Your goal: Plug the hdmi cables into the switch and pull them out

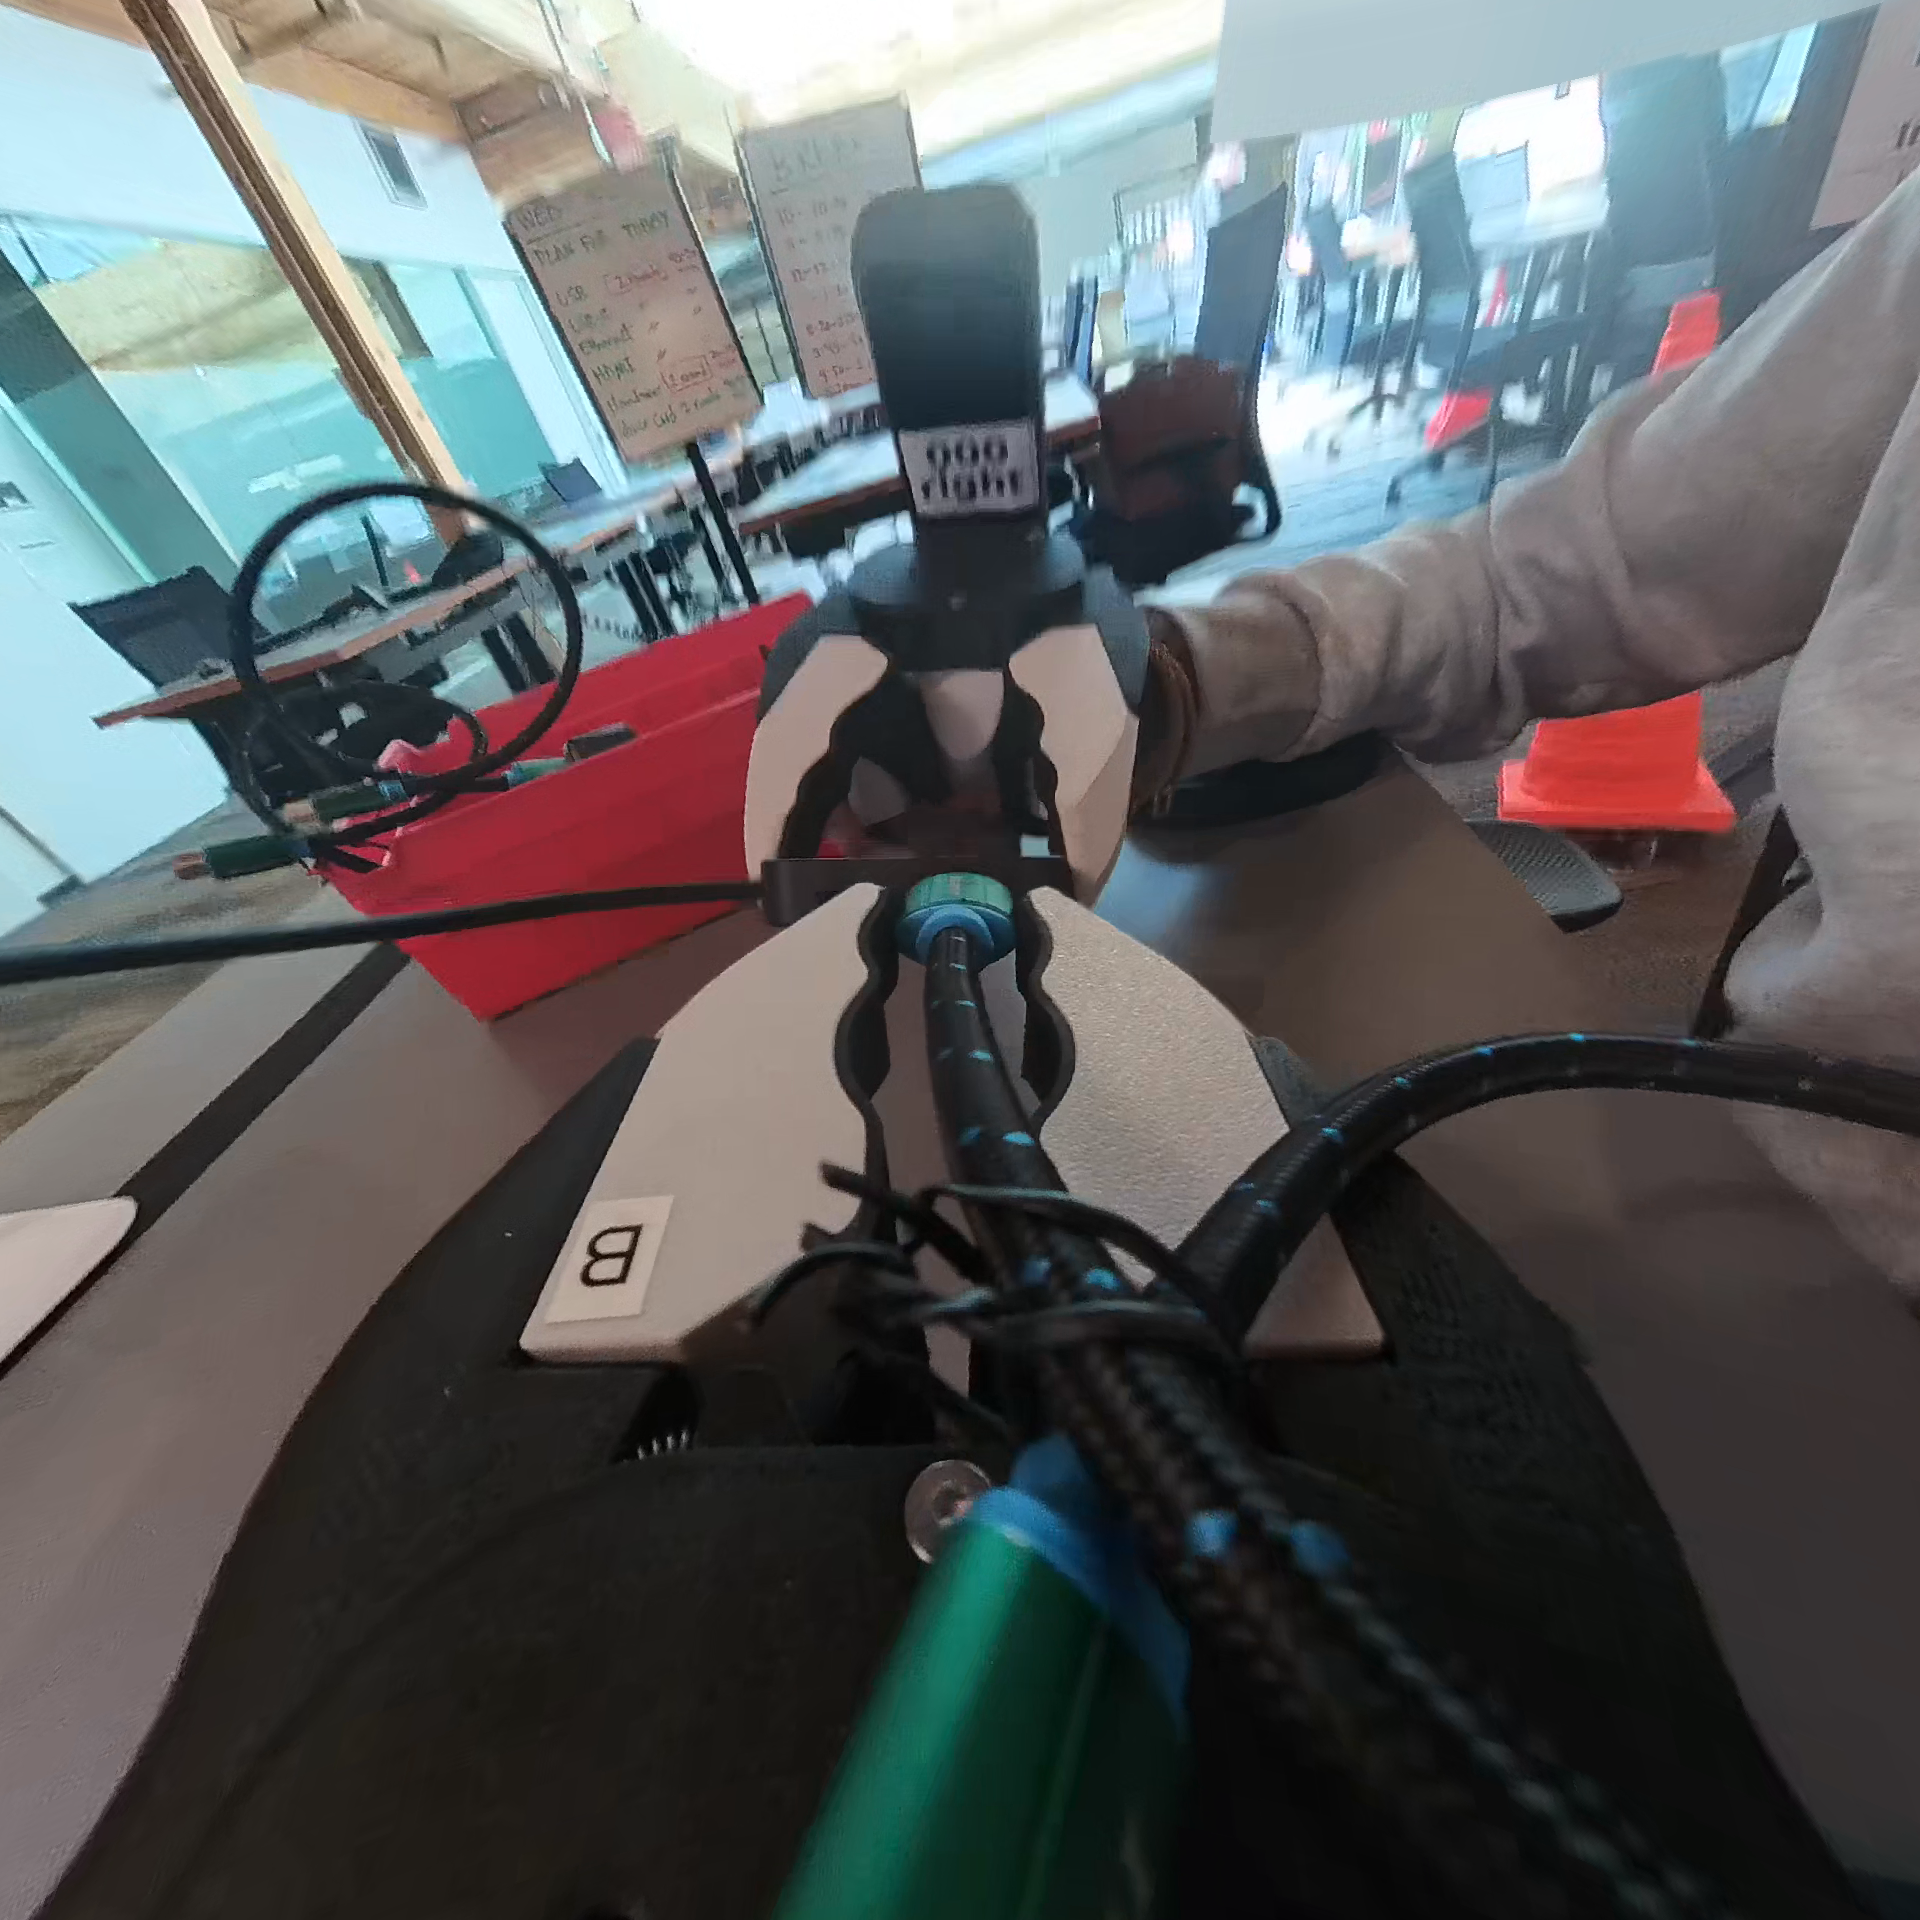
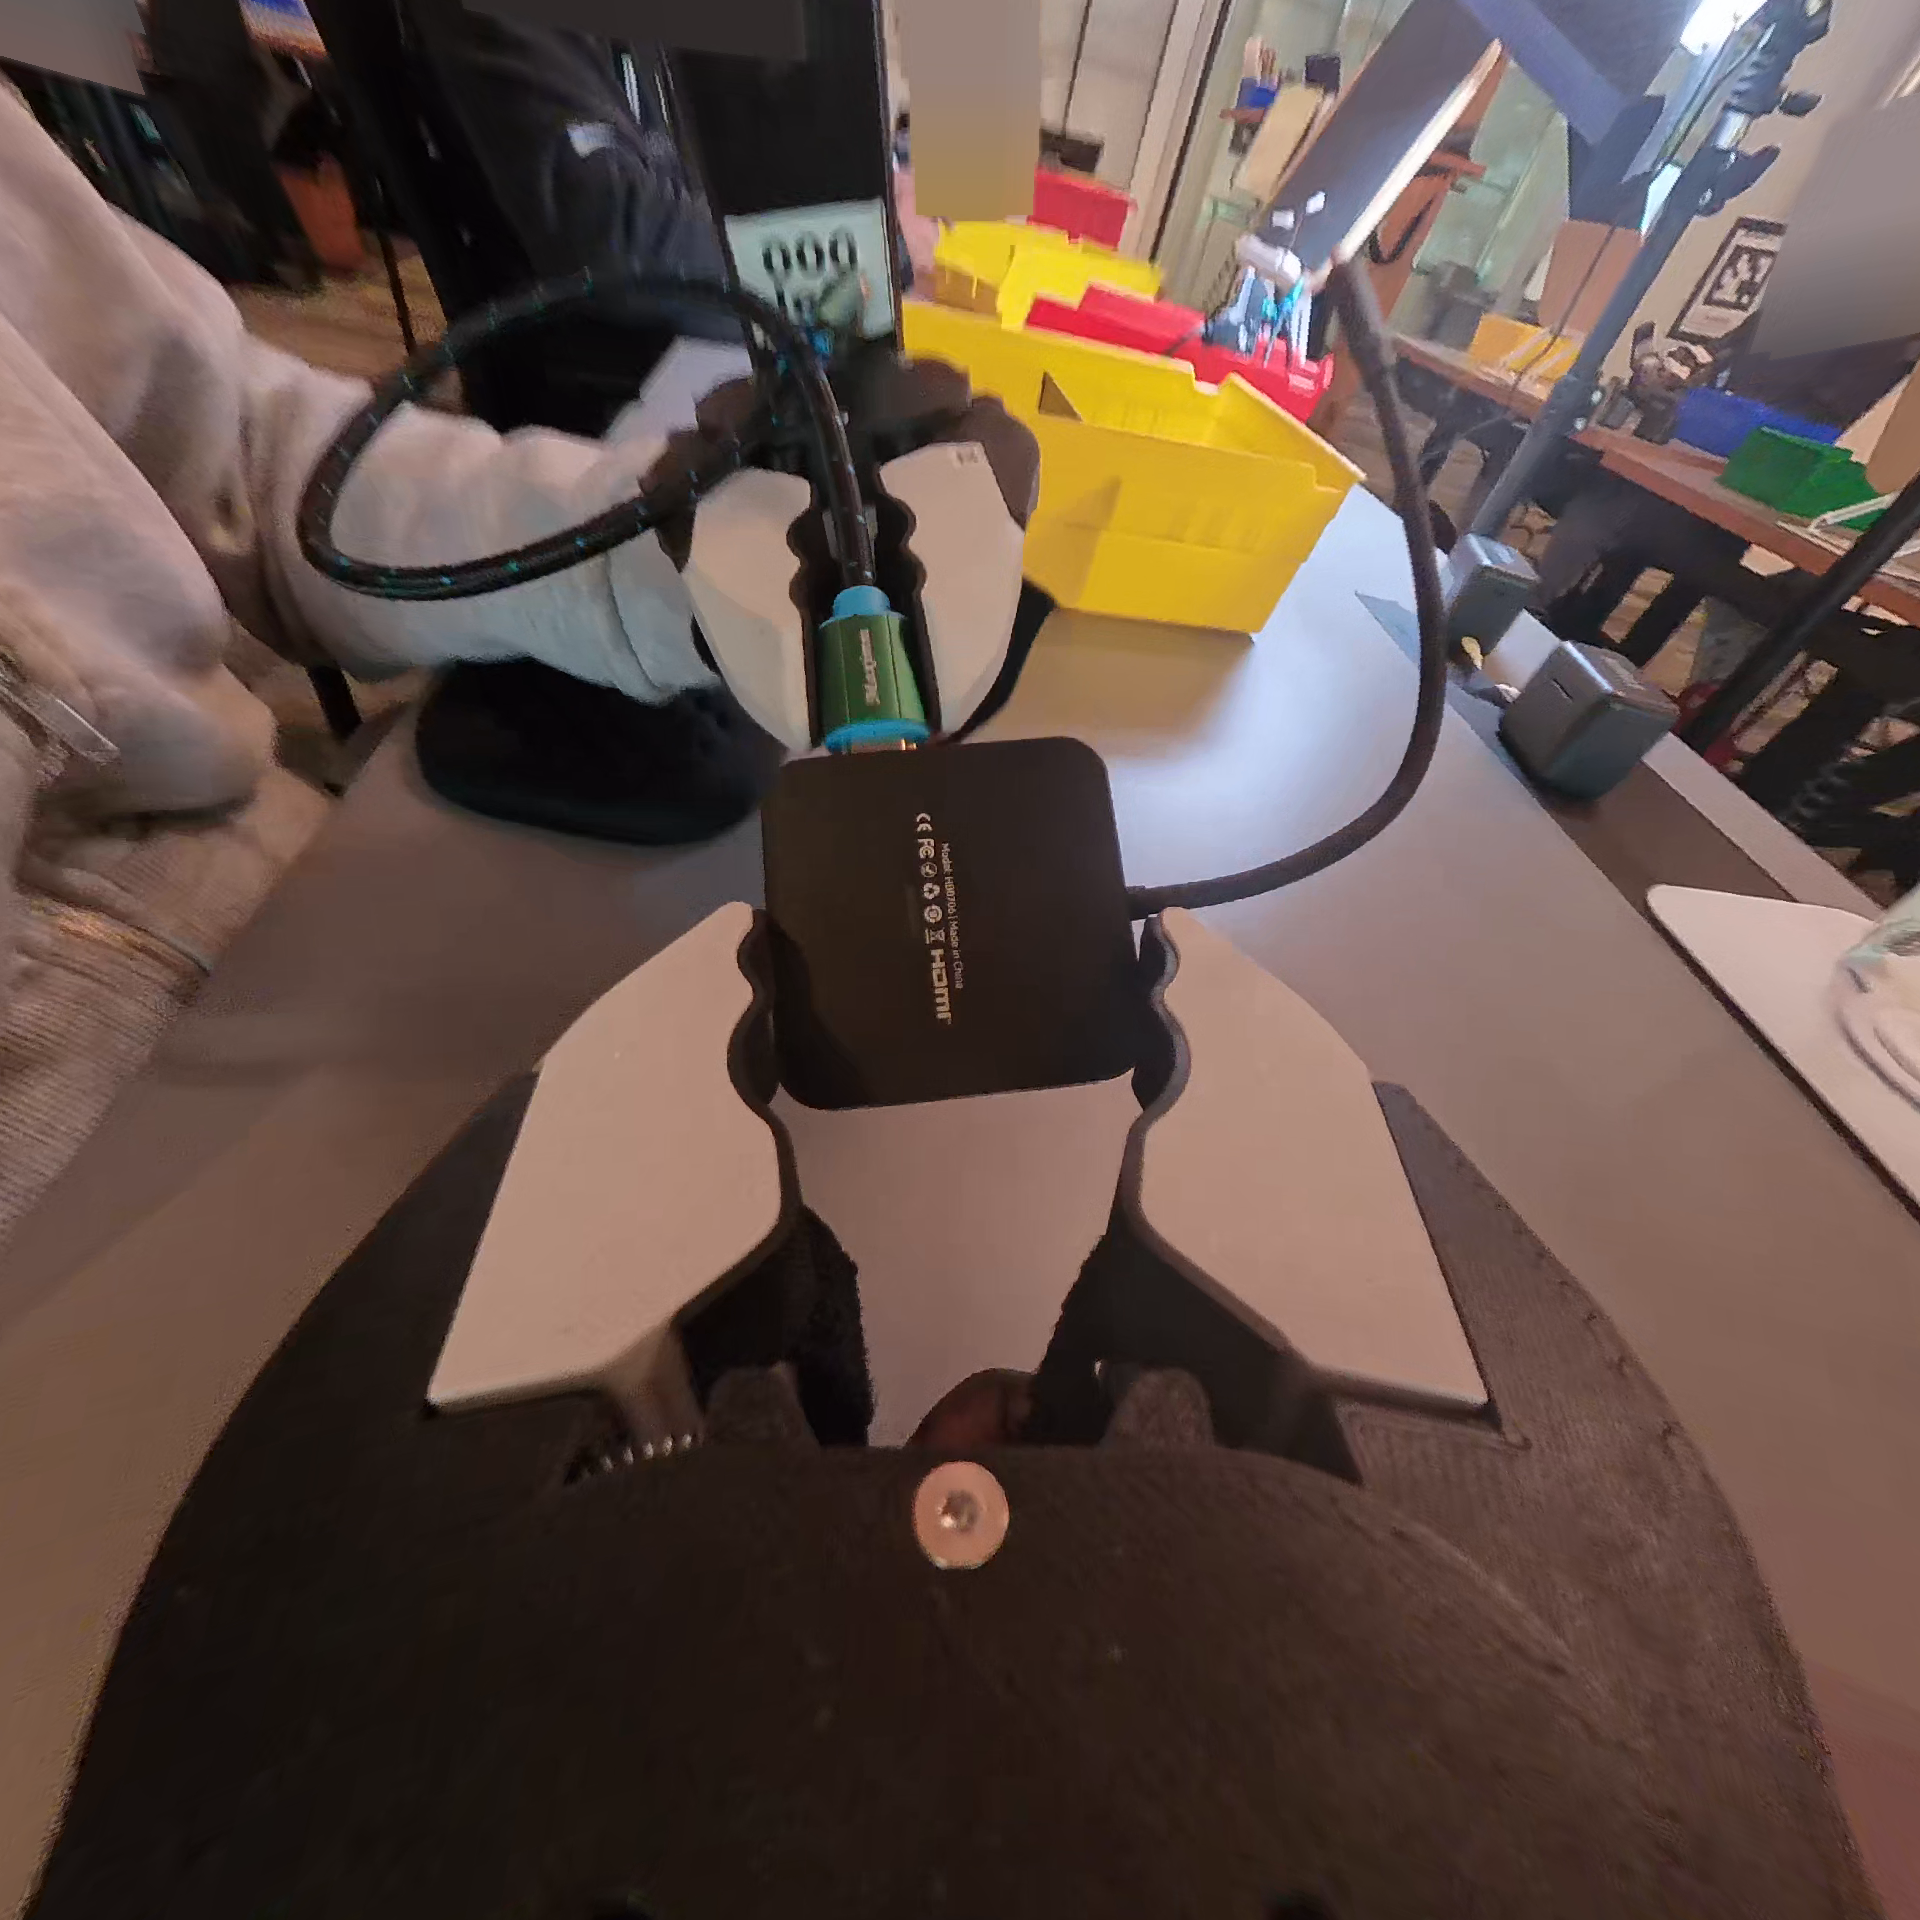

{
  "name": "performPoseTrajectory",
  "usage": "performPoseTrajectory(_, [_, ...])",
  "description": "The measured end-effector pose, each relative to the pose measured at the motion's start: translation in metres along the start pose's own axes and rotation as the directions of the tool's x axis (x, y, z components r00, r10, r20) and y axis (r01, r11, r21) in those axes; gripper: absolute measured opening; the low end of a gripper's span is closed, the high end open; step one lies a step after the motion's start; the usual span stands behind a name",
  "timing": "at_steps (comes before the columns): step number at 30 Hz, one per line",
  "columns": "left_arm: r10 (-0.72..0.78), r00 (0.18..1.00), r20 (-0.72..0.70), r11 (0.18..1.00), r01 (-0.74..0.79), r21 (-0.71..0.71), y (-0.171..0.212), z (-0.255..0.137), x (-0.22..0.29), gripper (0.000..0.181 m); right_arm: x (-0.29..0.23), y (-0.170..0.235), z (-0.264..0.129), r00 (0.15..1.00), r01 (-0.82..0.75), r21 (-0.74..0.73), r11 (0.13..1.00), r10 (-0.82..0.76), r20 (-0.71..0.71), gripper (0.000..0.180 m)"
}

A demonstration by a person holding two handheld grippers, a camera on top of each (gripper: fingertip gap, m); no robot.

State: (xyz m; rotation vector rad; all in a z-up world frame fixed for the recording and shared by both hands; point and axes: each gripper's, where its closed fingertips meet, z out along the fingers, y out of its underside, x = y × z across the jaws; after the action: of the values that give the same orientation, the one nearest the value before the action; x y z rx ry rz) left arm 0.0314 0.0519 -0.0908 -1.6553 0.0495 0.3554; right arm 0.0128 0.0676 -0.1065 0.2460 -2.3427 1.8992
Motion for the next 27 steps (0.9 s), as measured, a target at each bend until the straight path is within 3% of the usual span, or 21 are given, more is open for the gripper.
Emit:
performPoseTrajectory(3, [0.038, 0.999, -0.015, 0.992, -0.04, -0.123, 0.018, 0.001, 0.003, 0.021, -0.001, 0.015, 0.005, 0.996, 0.078, -0.119, 0.99, -0.082, -0.024, 0.067])
performPoseTrajectory(9, [-0.009, 1.0, 0.0, 0.995, 0.009, -0.101, 0.019, 0.002, -0.001, 0.021, 0.001, 0.013, 0.006, 0.999, 0.033, -0.081, 0.996, -0.036, -0.039, 0.067])
performPoseTrajectory(13, [-0.006, 1.0, 0.014, 0.993, 0.008, -0.116, 0.023, 0.003, -0.003, 0.021, 0.002, -0.006, -0.002, 0.999, 0.005, 0.036, 0.999, -0.004, -0.037, 0.066])
performPoseTrajectory(14, [-0.017, 1.0, 0.024, 0.981, 0.021, -0.194, 0.038, 0.008, -0.004, 0.02, -0.009, -0.032, -0.007, 1.0, -0.013, 0.193, 0.981, 0.007, 0.031, 0.0])
performPoseTrajectory(15, [0.011, 0.996, -0.088, 0.939, -0.04, -0.341, 0.063, 0.018, 0.015, 0.02, -0.01, -0.058, -0.01, 0.998, -0.055, 0.323, 0.945, 0.04, 0.051, 0.0])
performPoseTrajectory(16, [0.053, 0.977, -0.206, 0.922, -0.127, -0.365, 0.073, 0.03, 0.038, 0.02, -0.006, -0.055, -0.002, 1.0, -0.017, 0.254, 0.967, 0.014, 0.014, 0.0])
performPoseTrajectory(17, [0.078, 0.966, -0.245, 0.939, -0.154, -0.307, 0.065, 0.041, 0.051, 0.02, -0.003, -0.04, 0.004, 0.997, 0.081, 0.113, 0.99, -0.078, -0.028, 0.0])
performPoseTrajectory(18, [0.047, 0.964, -0.261, 0.949, -0.124, -0.289, 0.058, 0.044, 0.053, 0.02, -0.002, -0.034, 0.003, 0.992, 0.117, 0.069, 0.991, -0.114, -0.053, 0.001])
performPoseTrajectory(21, [-0.048, 0.991, -0.122, 0.972, 0.018, -0.235, 0.048, 0.028, 0.02, 0.02, 0.005, -0.03, -0.013, 0.998, 0.002, 0.151, 0.988, 0.006, -0.056, 0.024])
performPoseTrajectory(23, [-0.059, 0.997, -0.043, 0.968, 0.047, -0.246, 0.055, 0.011, 0.004, 0.02, 0.018, -0.03, -0.02, 0.995, -0.016, 0.168, 0.986, 0.032, -0.095, 0.029])
performPoseTrajectory(25, [-0.064, 0.998, -0.006, 0.972, 0.06, -0.228, 0.052, 0.004, -0.006, 0.02, 0.025, -0.025, -0.022, 0.993, -0.038, 0.155, 0.987, 0.055, -0.105, 0.035])
performPoseTrajectory(27, [-0.06, 0.998, -0.021, 0.983, 0.055, -0.178, 0.041, 0.003, -0.005, 0.02, 0.024, -0.01, -0.015, 0.994, -0.072, 0.074, 0.995, 0.077, -0.076, 0.053])
